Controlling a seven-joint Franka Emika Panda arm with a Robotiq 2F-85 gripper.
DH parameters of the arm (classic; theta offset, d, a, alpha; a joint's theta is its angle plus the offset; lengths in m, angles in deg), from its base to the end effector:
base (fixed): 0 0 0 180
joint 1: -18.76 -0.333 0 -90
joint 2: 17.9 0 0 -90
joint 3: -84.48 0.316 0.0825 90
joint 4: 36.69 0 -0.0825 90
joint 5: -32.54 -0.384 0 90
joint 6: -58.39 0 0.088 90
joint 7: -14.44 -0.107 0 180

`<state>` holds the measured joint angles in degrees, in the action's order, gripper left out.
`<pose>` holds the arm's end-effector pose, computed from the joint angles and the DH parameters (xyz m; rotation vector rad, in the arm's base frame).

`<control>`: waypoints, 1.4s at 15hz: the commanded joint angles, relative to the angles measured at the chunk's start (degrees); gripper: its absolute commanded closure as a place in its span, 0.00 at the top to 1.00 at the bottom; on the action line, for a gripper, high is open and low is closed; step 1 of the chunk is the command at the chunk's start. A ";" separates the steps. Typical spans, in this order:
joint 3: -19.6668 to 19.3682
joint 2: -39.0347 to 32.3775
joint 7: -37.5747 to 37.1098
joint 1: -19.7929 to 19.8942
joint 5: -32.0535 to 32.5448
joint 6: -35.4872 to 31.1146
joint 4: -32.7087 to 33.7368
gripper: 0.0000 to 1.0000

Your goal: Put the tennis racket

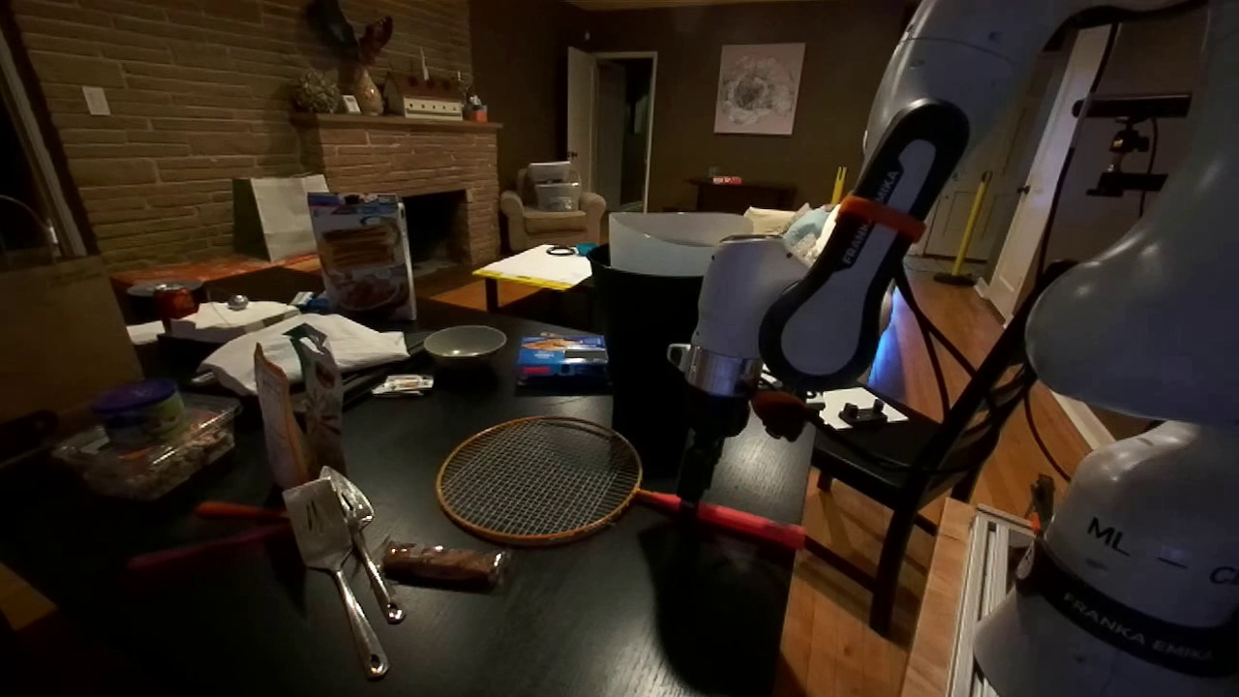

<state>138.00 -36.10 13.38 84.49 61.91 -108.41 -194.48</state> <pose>0.3801 -0.0162 0.1682 -2.9832 -0.3691 -0.0654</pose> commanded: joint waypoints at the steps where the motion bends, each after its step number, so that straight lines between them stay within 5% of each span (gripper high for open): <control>1: 2.19 1.71 -0.41 1.05 -1.33 3.49 0.39 1.00; 13: -0.22 7.14 -9.29 -2.92 1.00 7.56 1.15 0.96; 14: -7.37 10.35 -3.71 -12.26 -7.73 6.15 0.67 0.94; 16: -13.77 10.75 -3.61 -18.78 -9.53 6.39 0.74 0.90; 17: -10.77 8.76 -9.42 -14.72 -2.40 7.86 1.77 0.89; 21: -15.09 7.83 -14.03 -19.26 3.04 8.65 2.59 0.89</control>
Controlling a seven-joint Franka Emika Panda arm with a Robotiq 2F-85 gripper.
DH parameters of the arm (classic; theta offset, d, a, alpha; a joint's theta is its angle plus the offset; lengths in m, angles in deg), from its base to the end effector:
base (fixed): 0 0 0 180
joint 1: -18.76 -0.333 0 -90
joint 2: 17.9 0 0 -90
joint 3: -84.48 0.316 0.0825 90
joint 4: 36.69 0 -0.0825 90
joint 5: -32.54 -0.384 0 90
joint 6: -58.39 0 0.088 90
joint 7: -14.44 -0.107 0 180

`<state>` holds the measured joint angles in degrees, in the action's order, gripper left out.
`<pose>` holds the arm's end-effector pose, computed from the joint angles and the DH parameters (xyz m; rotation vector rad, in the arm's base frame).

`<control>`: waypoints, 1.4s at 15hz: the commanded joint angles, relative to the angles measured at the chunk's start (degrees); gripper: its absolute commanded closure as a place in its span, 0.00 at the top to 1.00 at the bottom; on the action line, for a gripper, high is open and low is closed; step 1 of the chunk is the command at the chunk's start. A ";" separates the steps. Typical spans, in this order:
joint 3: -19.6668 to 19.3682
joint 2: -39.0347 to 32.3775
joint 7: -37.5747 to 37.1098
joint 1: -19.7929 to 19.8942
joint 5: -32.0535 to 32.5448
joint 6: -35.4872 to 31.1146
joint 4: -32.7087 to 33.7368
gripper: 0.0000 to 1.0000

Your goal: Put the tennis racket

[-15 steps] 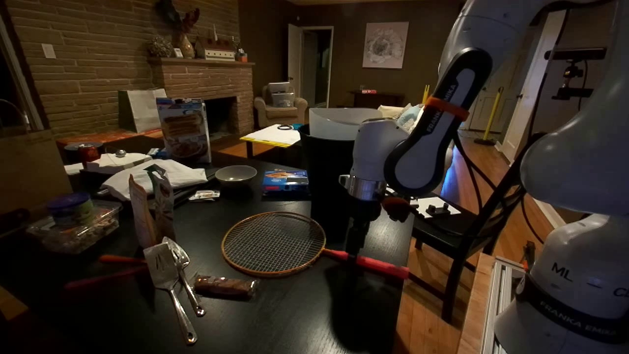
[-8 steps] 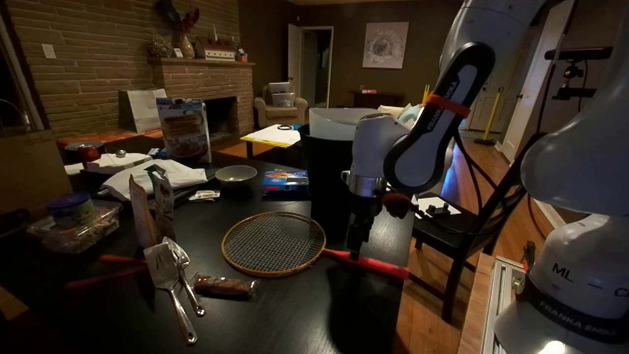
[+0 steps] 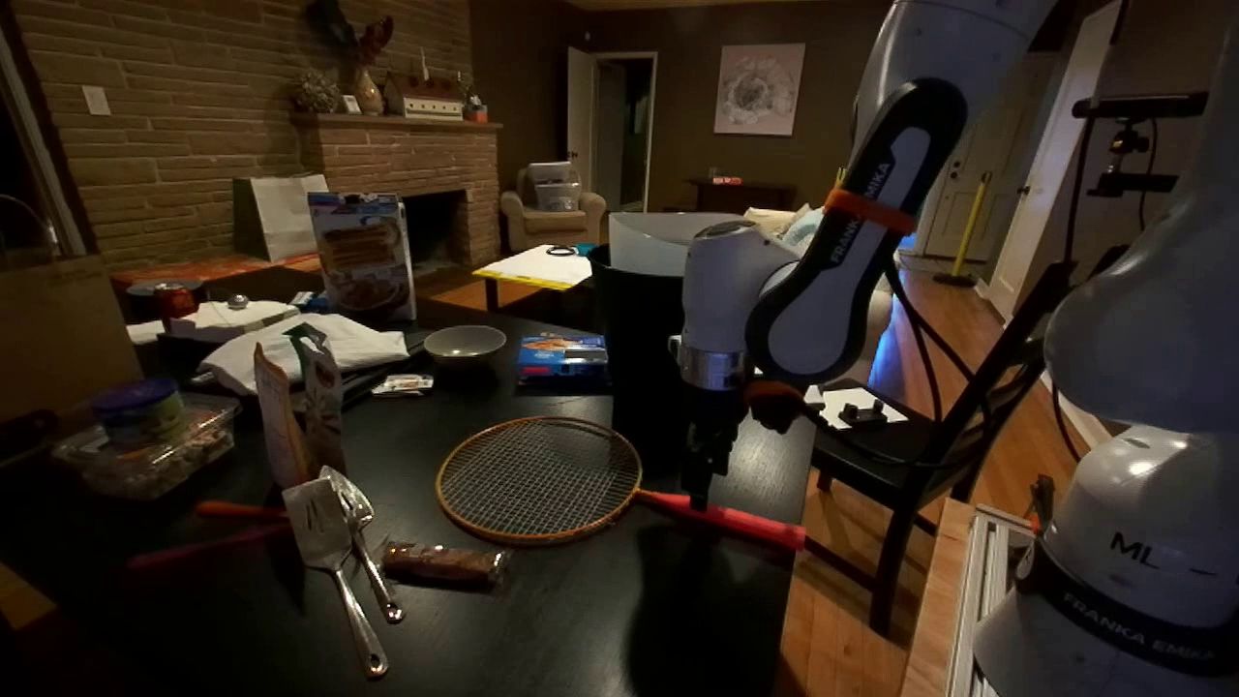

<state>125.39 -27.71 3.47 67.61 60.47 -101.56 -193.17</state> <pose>0.3852 -0.0172 0.1786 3.0925 0.1998 -0.0630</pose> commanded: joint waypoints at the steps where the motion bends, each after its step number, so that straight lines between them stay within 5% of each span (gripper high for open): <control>1: -3.20 -1.09 -5.13 -2.99 5.89 2.06 1.52 0.88; 5: -5.72 -3.71 -7.52 -4.89 9.59 2.11 2.75 0.78; 7: -7.04 -5.47 -8.24 -5.84 10.97 1.71 3.40 0.55; 13: -9.15 -8.97 -7.24 -8.06 10.97 0.89 5.05 0.11; 14: -17.29 -4.91 -1.15 -18.30 1.69 -1.05 3.51 0.06; 18: -27.24 4.75 7.31 -28.57 -11.66 -7.38 -2.31 0.07; 21: -33.92 10.06 12.32 -33.67 -15.63 -11.14 -5.07 0.07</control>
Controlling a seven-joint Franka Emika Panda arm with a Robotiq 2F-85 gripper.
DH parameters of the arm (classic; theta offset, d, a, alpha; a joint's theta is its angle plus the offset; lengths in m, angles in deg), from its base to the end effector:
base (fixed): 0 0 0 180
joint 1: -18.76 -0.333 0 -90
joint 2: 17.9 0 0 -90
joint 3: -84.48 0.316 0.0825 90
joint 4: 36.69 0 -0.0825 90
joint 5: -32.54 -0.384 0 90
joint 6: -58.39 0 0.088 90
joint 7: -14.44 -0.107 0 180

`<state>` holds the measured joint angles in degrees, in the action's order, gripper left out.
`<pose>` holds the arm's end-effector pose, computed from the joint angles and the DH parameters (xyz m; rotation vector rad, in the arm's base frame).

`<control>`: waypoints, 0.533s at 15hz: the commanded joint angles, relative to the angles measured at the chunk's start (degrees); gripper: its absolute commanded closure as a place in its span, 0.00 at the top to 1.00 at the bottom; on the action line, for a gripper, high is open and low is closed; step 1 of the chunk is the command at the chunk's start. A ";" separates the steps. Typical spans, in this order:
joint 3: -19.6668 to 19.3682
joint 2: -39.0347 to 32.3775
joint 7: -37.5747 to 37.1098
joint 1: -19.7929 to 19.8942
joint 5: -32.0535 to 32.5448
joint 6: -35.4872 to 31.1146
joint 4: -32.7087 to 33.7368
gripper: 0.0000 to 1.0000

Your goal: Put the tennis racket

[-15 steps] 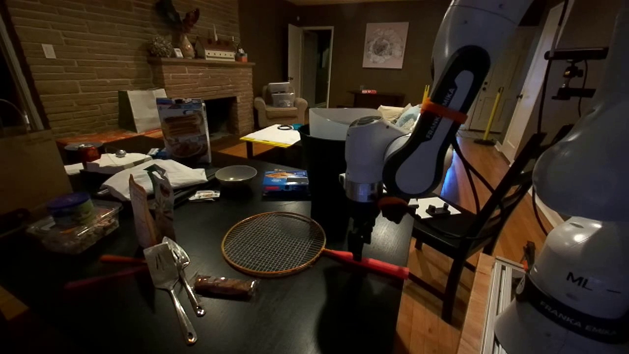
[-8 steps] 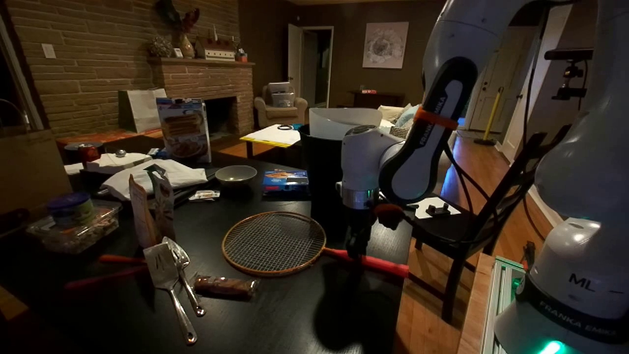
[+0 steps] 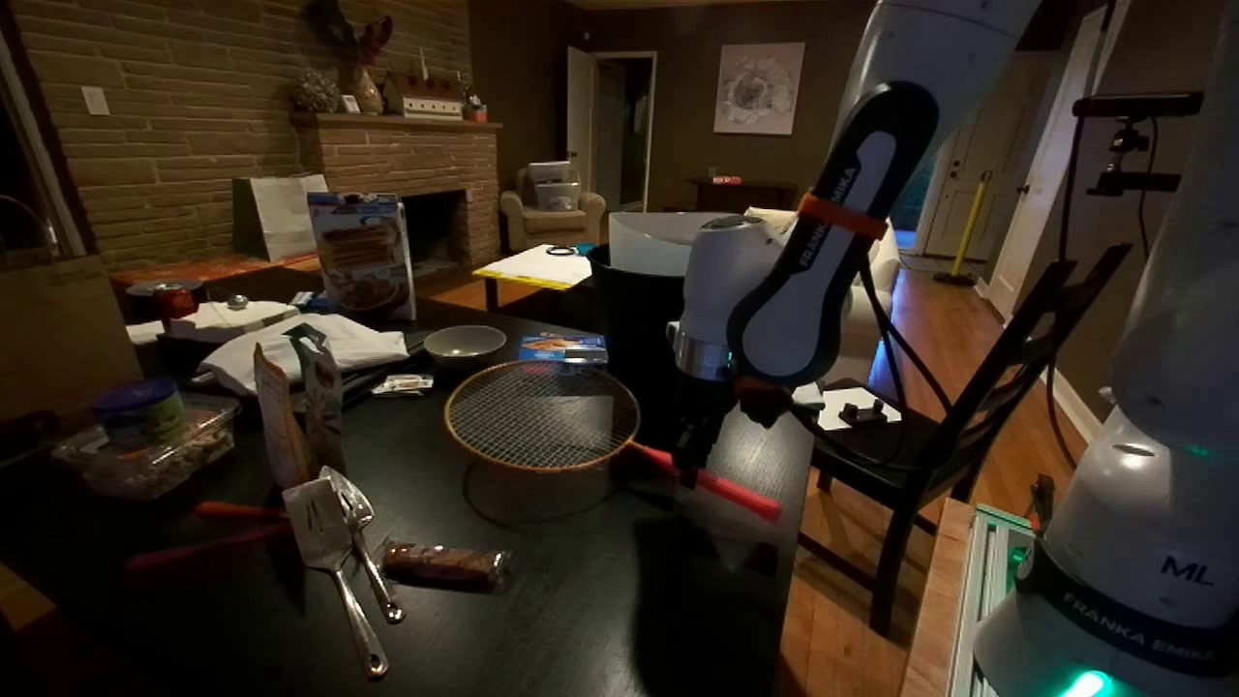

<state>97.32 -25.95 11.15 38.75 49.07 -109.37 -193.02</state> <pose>0.4006 -0.0283 0.1864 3.0953 0.1467 0.1004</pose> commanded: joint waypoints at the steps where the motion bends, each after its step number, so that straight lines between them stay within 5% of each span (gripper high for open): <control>1: -8.50 7.12 4.22 -6.85 -2.74 -2.22 -0.90 0.07; 4: -12.09 12.84 7.20 -9.79 -0.78 -3.01 -2.99 0.07; 8: -12.25 17.13 12.61 -13.54 -0.58 -1.21 -1.11 0.07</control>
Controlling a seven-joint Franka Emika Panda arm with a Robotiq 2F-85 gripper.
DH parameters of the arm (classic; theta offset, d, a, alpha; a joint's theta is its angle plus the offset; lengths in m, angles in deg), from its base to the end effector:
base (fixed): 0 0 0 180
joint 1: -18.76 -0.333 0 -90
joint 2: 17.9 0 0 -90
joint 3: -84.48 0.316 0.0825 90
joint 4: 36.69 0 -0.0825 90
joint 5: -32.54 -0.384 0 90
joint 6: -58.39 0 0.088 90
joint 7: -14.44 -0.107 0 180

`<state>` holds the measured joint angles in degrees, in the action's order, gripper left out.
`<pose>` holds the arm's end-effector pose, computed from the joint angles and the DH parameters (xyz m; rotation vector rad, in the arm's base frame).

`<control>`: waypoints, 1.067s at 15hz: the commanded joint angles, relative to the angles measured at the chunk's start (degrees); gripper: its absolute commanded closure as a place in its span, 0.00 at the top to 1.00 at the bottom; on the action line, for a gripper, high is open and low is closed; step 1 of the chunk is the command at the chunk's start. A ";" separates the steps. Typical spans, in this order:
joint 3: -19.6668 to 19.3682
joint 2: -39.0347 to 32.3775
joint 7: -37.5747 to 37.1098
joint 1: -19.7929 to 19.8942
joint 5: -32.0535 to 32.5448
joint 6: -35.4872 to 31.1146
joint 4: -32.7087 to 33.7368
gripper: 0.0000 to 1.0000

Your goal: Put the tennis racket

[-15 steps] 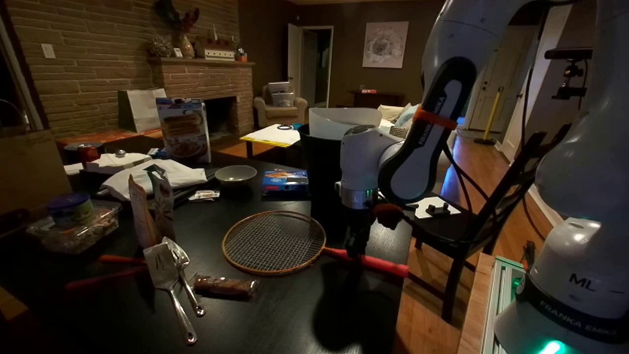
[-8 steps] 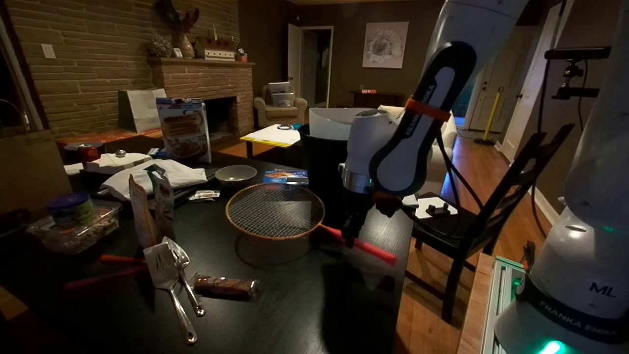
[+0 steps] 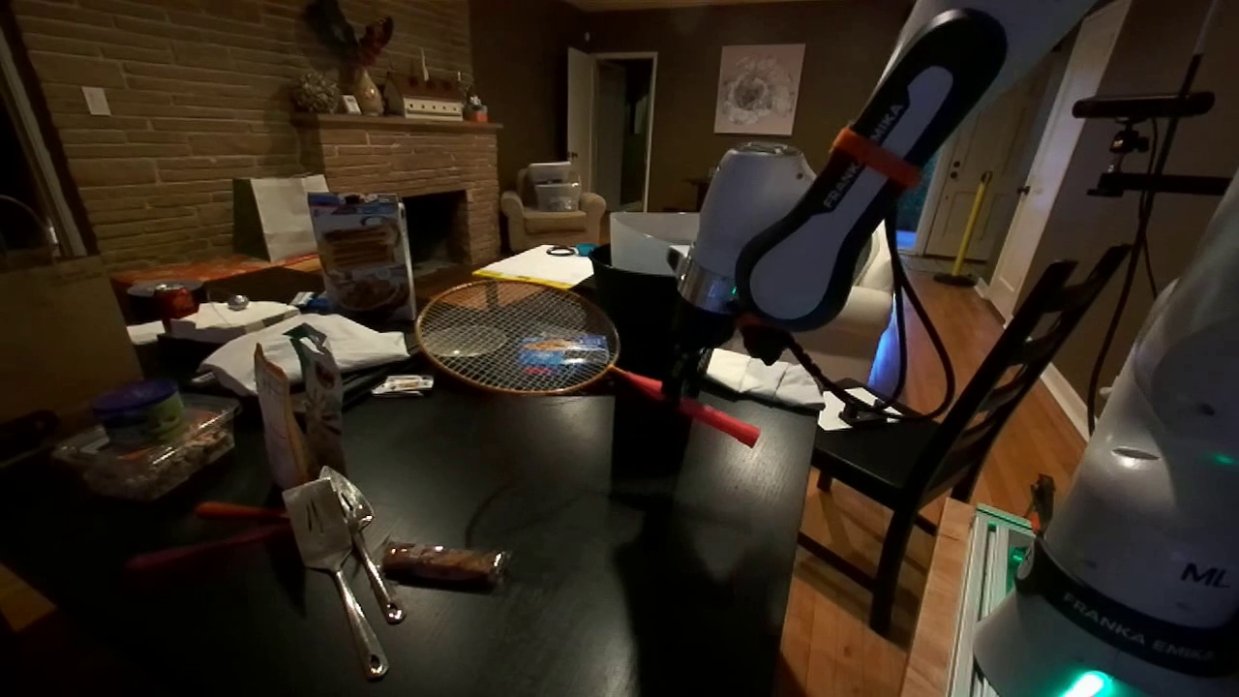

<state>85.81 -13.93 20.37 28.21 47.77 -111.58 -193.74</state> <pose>0.4193 -0.0419 0.2710 2.9739 0.3239 0.4211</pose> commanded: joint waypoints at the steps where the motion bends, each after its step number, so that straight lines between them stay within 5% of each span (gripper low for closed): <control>1: -0.21 6.76 2.84 -3.28 2.04 1.66 0.20 0.07; 8: -0.68 23.07 1.63 -2.59 0.39 2.13 1.05 0.08; 9: -0.03 16.88 1.95 -2.98 0.67 0.05 1.97 0.29; 12: -0.71 21.92 2.00 -2.74 0.54 1.95 1.88 0.29; 13: -0.76 22.31 2.05 -2.79 0.51 2.11 1.77 0.07; 16: 2.54 23.43 -3.41 4.01 2.35 -2.77 4.28 0.07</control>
<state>86.16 8.25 20.98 27.29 48.87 -111.22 -191.87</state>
